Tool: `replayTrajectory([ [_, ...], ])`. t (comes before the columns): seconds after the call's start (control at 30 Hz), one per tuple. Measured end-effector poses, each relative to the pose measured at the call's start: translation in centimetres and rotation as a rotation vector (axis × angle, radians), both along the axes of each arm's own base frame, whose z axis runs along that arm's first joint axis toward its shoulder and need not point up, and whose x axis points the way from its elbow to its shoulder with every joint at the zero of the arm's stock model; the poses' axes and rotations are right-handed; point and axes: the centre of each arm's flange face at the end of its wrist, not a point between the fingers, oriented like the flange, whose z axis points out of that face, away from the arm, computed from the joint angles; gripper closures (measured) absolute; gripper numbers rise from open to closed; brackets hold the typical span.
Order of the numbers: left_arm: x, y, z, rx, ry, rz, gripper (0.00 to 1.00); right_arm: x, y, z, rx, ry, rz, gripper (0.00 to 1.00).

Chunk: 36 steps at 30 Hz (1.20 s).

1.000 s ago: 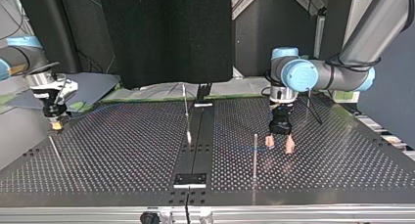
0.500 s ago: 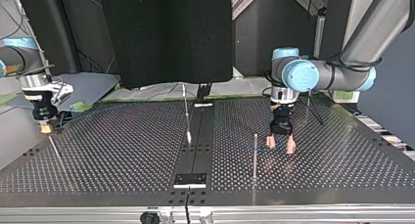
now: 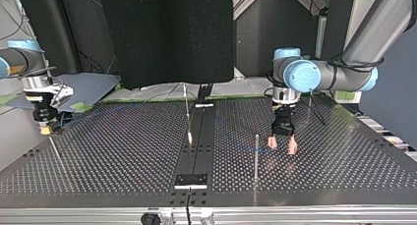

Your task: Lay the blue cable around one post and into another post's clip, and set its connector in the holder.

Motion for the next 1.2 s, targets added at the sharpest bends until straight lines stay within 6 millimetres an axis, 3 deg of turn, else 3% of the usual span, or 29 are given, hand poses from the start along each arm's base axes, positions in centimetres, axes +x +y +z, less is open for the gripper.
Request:
replayTrajectory([
  [0.83,0.02,0.18,-0.02,0.016,0.004,0.006,0.00,-0.30,-0.01,0.35,0.034,-0.007,0.038,1.00],
  [1.2,0.03,0.22,-0.04,0.016,0.004,0.007,0.00,0.51,-0.04,-0.25,0.038,-0.007,0.056,1.00],
])
